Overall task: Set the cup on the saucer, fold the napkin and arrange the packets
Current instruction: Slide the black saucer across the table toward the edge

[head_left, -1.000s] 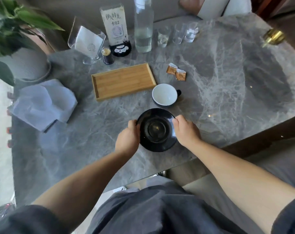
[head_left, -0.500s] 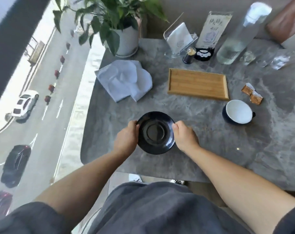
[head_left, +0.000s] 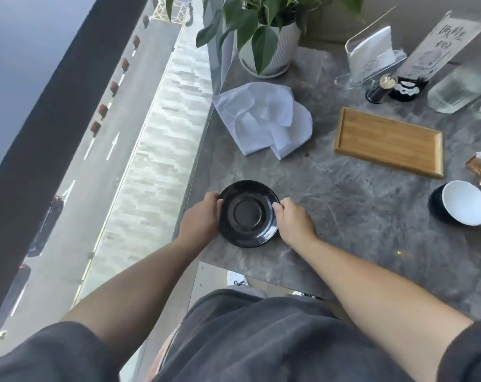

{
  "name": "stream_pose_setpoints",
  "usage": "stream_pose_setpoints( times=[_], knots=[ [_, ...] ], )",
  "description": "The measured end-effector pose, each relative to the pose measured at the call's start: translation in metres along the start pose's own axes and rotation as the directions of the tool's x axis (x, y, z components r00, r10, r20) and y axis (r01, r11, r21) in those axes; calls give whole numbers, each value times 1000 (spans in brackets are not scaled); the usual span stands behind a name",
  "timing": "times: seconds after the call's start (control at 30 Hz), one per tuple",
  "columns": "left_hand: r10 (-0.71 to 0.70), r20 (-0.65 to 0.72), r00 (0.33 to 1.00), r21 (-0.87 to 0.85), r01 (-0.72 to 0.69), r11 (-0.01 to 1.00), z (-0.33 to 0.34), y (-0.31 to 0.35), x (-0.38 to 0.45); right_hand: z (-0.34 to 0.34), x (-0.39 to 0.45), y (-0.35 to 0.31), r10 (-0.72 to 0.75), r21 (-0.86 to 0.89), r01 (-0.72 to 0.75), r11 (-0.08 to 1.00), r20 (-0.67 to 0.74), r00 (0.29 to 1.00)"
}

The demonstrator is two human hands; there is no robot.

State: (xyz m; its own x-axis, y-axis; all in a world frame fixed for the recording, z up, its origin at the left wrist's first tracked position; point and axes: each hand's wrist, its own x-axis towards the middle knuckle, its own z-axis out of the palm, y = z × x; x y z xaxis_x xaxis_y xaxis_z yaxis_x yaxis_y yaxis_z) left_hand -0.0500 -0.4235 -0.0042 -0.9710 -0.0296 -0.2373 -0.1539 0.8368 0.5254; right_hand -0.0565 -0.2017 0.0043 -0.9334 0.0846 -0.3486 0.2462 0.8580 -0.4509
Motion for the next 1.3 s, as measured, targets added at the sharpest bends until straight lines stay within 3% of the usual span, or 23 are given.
stream_pose_setpoints(
  times=[0.73,1.07,1.13,1.2,1.3],
  knots=[
    [11,-10,1000,93,-10,996,0,-2,7,0,8,-11,32,-172,-20,985,65,997],
    [-8,-47,999,101,13,995,-10,-4,4,-8,4,-4,19,-153,-12,988,48,999],
    [58,-106,993,118,-45,992,-15,-1,2,-13,0,-2,-2,-169,5,986,19,1000],
    [211,-138,968,199,-182,963,-20,6,3,-21,-3,-1,-47,-176,42,983,-25,999],
    [391,-101,915,338,-338,878,-23,24,7,-34,-5,3,-184,-210,158,965,-109,977]
  ],
)
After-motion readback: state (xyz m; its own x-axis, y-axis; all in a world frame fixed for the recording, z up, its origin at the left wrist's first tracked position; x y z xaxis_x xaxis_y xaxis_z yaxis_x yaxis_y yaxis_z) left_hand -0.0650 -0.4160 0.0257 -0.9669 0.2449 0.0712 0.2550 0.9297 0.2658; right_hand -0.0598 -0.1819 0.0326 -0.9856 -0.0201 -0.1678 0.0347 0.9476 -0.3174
